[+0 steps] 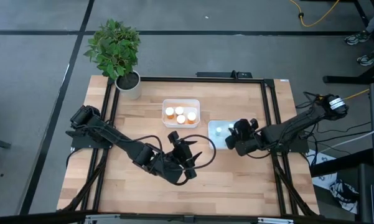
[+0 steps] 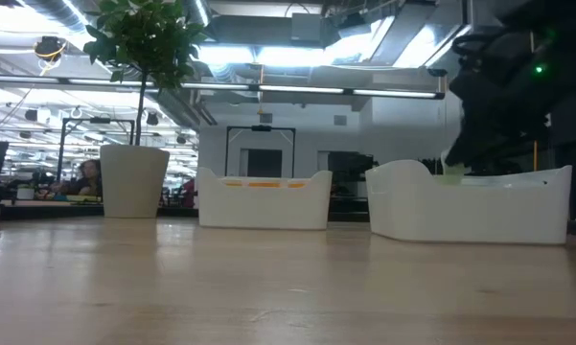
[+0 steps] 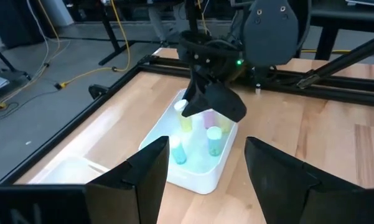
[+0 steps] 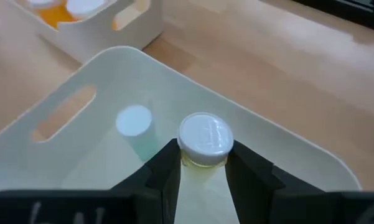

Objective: Pick and place medicine bottles into bin by pill shape (circle, oval)
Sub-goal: Put the small yellow pill bottle into the bottom white bin

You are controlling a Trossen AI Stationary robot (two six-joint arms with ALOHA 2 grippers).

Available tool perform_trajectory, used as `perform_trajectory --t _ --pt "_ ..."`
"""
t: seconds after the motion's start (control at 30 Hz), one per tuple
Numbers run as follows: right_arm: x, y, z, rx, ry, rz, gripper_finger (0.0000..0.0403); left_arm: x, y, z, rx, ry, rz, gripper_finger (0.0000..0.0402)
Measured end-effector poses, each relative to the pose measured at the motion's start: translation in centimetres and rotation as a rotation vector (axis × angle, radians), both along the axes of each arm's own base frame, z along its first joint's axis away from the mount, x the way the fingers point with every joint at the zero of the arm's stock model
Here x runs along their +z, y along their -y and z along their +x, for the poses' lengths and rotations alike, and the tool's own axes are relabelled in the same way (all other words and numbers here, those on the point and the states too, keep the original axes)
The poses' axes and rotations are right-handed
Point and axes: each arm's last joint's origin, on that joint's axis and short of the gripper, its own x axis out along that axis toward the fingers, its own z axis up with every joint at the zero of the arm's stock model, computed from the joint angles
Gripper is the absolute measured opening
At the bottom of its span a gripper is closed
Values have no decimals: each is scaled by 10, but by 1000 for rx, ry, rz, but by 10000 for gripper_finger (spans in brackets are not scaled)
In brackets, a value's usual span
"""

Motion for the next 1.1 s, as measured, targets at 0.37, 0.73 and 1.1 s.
perform_trajectory --t 0.37,0.73,1.1 --pt "-11 0 -2 47 -26 21 119 0 -5 2 10 -5 8 204" --pt "-14 -1 -1 56 -35 38 119 0 -4 2 -2 -12 3 204" --pt "-23 -3 4 51 -59 32 119 -1 -4 2 -14 -17 -4 204"
